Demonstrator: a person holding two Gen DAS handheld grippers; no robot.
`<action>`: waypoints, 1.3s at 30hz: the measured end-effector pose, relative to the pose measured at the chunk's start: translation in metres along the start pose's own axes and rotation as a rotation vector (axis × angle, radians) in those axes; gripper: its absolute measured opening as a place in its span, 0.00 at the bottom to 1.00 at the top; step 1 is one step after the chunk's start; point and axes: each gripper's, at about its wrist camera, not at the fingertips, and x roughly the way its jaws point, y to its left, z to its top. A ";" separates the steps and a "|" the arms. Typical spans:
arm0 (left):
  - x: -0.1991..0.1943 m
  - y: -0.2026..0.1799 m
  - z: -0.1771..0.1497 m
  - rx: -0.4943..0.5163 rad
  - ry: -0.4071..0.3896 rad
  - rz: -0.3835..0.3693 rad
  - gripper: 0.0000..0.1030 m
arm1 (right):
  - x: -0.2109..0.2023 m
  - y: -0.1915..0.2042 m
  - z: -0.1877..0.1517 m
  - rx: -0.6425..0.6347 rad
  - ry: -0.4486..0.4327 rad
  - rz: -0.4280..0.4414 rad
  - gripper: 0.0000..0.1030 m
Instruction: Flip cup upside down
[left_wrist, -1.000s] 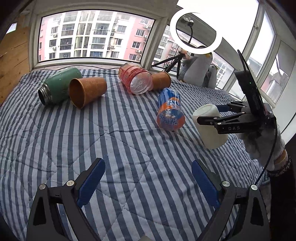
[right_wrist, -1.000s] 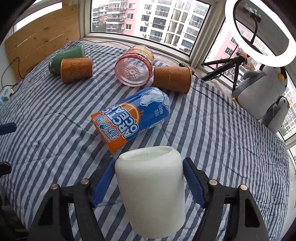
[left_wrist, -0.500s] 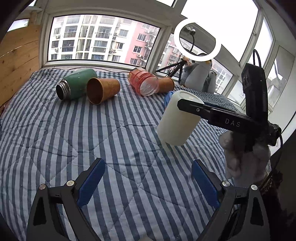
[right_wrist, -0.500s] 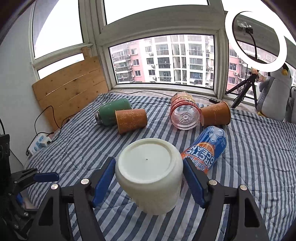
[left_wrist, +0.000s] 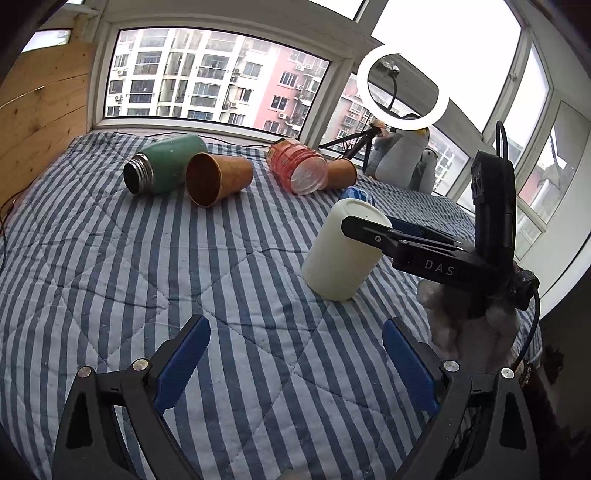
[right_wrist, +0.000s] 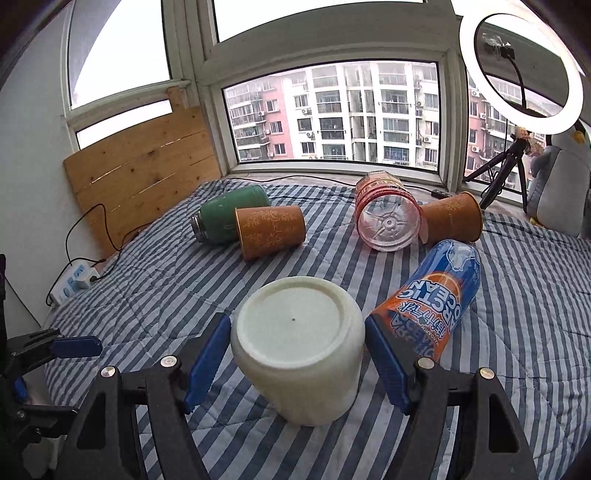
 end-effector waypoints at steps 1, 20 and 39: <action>0.000 -0.003 0.000 0.006 -0.006 0.006 0.94 | -0.004 -0.001 0.000 0.008 -0.014 0.003 0.70; -0.032 -0.076 -0.020 0.157 -0.480 0.301 0.95 | -0.150 -0.005 -0.076 0.037 -0.432 -0.358 0.77; -0.010 -0.103 -0.046 0.230 -0.623 0.417 0.99 | -0.156 -0.012 -0.101 0.084 -0.569 -0.447 0.77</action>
